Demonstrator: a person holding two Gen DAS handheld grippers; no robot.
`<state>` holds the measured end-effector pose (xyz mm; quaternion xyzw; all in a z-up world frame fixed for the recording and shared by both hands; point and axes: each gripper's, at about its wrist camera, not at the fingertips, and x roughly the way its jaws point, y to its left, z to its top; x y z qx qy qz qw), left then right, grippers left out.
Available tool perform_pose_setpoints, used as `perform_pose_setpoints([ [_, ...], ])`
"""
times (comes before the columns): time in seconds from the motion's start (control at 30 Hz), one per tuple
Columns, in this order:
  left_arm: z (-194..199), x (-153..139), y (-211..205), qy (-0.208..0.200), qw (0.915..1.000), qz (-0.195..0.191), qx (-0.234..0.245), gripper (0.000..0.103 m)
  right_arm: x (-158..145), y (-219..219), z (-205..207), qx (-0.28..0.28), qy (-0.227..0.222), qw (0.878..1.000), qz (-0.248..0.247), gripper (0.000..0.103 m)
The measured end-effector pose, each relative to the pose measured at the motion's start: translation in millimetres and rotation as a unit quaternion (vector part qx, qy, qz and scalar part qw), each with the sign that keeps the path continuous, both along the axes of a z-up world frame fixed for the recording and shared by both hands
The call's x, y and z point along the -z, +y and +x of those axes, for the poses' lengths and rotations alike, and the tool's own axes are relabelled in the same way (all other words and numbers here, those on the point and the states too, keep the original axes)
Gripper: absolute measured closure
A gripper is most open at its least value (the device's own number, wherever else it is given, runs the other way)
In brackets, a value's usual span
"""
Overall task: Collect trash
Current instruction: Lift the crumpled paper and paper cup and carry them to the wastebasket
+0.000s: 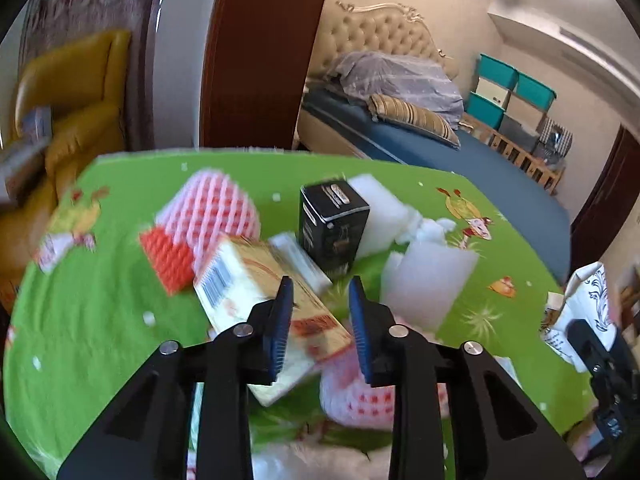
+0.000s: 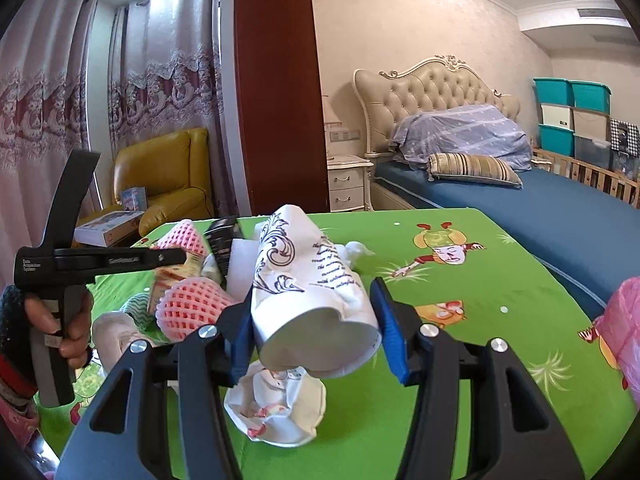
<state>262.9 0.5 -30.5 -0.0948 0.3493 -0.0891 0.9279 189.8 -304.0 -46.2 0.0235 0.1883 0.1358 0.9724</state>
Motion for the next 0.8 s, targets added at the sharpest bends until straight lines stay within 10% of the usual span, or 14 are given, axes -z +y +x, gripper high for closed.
perform_pose_setpoints([
  [0.17, -27, -9, -5, -0.033, 0.9994, 0.003, 0.007, 0.04, 4, -6, 0, 0.001, 0.002, 1.0, 0.005, 0.051],
  [0.5, -86, -7, -89, -0.09, 0.9875, 0.062, 0.114, 0.04, -1, -50, -14, 0.051, -0.009, 0.999, 0.004, 0.051],
  [0.8, -75, 39, -157, -0.015, 0.9815, 0.076, 0.175, 0.019, 4, -84, -33, 0.085, -0.008, 0.996, 0.012, 0.051],
])
